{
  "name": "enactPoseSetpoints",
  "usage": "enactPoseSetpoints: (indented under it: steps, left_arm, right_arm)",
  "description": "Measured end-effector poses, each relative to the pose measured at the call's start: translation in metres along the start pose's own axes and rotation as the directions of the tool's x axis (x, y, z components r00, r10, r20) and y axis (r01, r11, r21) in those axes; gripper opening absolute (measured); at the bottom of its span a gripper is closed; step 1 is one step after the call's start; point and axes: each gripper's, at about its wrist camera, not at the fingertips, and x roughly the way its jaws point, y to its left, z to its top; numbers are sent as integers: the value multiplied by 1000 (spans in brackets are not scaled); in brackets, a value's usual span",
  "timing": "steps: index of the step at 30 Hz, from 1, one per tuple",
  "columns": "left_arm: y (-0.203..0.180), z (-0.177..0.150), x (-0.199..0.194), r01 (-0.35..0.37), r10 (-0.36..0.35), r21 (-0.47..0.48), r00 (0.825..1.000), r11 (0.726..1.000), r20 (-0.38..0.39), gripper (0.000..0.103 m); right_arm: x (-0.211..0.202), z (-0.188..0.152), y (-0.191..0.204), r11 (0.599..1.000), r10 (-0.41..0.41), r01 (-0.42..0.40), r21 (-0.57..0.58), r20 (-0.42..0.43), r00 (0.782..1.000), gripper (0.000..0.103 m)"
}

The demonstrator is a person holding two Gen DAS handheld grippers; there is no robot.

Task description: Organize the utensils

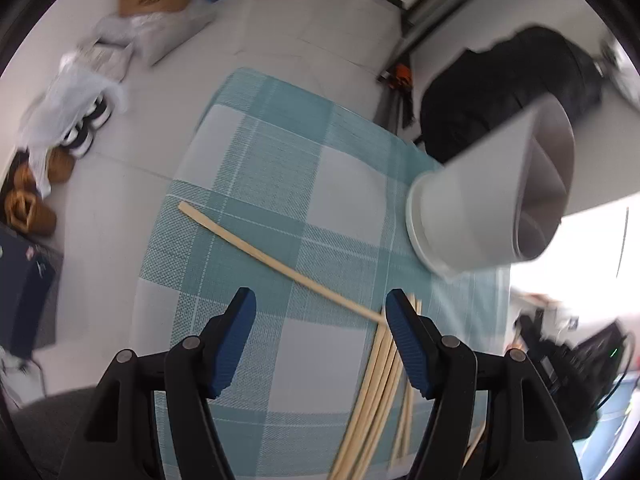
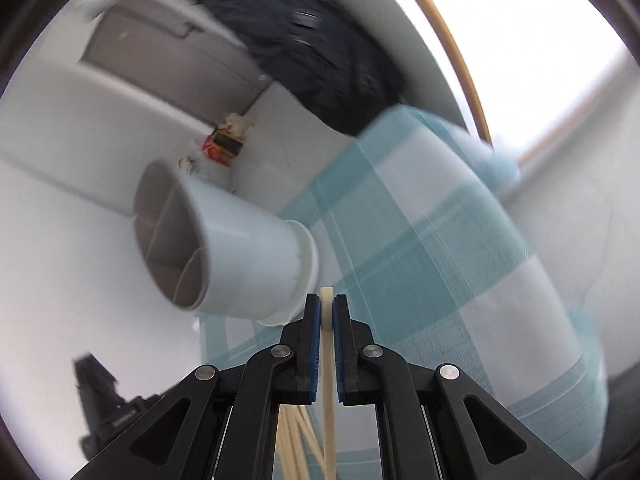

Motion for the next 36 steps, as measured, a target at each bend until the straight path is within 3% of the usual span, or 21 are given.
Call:
enactPoseSetpoints:
  steps: [4,7,14,18,20,21,22,24,28,33,36]
  left_arm:
    - [7,14,3,-52,53,-122,999,991,6,63]
    - [8,20,11,-115,115,-153,993,982,-7,63]
    - [9,27,35,-248,245,-187,969,950,-38,63]
    - [1,24,41,-298,295,-174,955,939,-42,61]
    - [-8,24,47,-350,348,-133,937,927,-42,54]
    - [-12,23,46,-370,369,-123,929,921,-33,41]
    - [-17,21,47,-417,417,-103,909,903,-22,28]
    - [-22,20,48,-446,447,-69,894,892,6,18]
    - [-21,13,46,-439,440,-27,897,898,54,11]
    - [-21,10,44,-341,336,53,938,939,87,1]
    - [-20,5,32,-253,244,64,961,965,131,1]
  right_arm:
    - [7,2,-12,996,34,-33,80,-15,999,6]
    - [5,1,-11,996,37,-37,82,7,999,6]
    - [7,6,-31,978,45,-56,199,61,997,6]
    - [4,10,-23,986,36,-51,157,95,995,6]
    - [1,11,-17,989,56,-70,131,111,992,6]
    - [-1,11,-16,989,61,-76,128,114,992,7]
    - [-1,11,-16,989,58,-73,127,117,991,7]
    - [-1,11,-17,988,57,-73,135,115,992,7]
    - [4,9,-19,992,41,-49,118,68,997,7]
    - [8,3,-17,995,58,-59,74,14,998,6]
    - [3,-1,-13,997,67,-68,30,9,998,6]
